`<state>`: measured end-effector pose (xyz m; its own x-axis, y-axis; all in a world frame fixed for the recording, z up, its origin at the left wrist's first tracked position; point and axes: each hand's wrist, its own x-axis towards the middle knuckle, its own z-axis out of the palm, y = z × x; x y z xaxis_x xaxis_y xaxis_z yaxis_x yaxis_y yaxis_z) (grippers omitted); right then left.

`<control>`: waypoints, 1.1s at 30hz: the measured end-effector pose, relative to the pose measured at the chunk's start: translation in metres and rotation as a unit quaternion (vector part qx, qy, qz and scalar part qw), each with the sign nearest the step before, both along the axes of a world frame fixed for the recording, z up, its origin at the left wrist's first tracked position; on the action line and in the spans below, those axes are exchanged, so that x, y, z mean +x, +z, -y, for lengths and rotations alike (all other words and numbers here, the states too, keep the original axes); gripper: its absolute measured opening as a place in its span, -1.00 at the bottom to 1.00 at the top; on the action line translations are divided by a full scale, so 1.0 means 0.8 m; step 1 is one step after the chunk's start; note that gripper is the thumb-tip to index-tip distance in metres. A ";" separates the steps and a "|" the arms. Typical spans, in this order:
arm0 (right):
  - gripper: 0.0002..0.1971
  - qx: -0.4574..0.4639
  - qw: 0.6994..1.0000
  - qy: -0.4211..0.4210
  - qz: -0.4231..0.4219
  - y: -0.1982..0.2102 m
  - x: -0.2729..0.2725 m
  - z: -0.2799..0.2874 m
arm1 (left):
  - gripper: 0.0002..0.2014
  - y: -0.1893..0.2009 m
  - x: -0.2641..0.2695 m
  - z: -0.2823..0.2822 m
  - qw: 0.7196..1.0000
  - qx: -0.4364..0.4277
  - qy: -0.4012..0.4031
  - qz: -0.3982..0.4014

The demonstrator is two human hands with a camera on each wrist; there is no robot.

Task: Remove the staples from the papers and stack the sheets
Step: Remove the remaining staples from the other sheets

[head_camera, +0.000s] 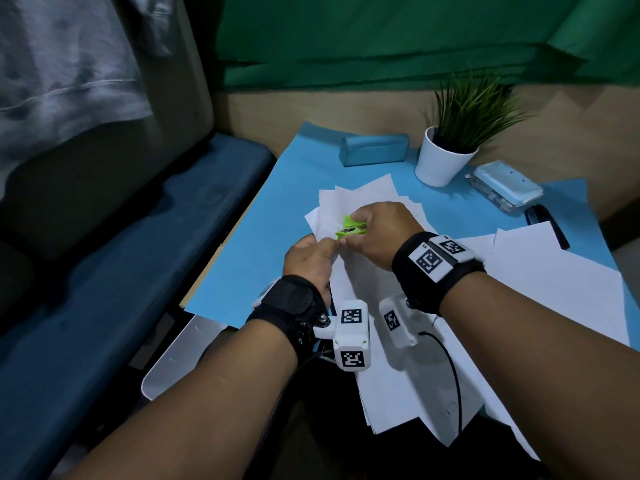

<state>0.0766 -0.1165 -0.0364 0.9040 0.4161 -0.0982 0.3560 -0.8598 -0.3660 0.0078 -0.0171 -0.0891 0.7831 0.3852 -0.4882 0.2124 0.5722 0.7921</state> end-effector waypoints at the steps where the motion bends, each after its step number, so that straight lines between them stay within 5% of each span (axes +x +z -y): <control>1: -0.65 0.000 1.000 -0.001 0.001 -0.001 0.000 -0.001 | -0.78 -0.001 0.001 -0.002 1.000 0.002 0.000 -0.007; 6: -0.49 -0.006 1.000 -0.005 0.007 -0.002 0.000 0.002 | -0.68 -0.003 0.004 -0.007 1.000 -0.005 -0.007 -0.027; 12: -0.58 0.002 1.000 -0.008 0.005 -0.003 -0.004 -0.001 | -0.92 -0.013 0.001 -0.007 1.000 -0.005 -0.015 -0.024; 20: -0.54 0.000 1.000 -0.023 -0.013 0.013 0.000 -0.003 | -0.59 -0.012 0.000 -0.004 1.000 -0.008 0.002 -0.004; 26: -0.53 0.050 0.995 -0.071 -0.040 0.006 -0.002 -0.003 | -0.63 -0.009 0.000 -0.003 1.000 -0.004 0.008 -0.011; 30: -0.52 0.080 0.991 -0.098 -0.043 0.004 -0.007 -0.001 | -0.84 -0.003 -0.001 0.000 1.000 0.000 0.005 -0.007; 33: -0.50 0.068 0.993 -0.088 -0.039 0.005 -0.009 0.000 | -0.72 -0.002 -0.003 0.001 1.000 -0.002 0.007 -0.006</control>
<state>0.0695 -0.1167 -0.0326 0.9556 0.2673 -0.1239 0.1714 -0.8464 -0.5042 0.0058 -0.0182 -0.0904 0.7714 0.3946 -0.4993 0.2138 0.5784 0.7873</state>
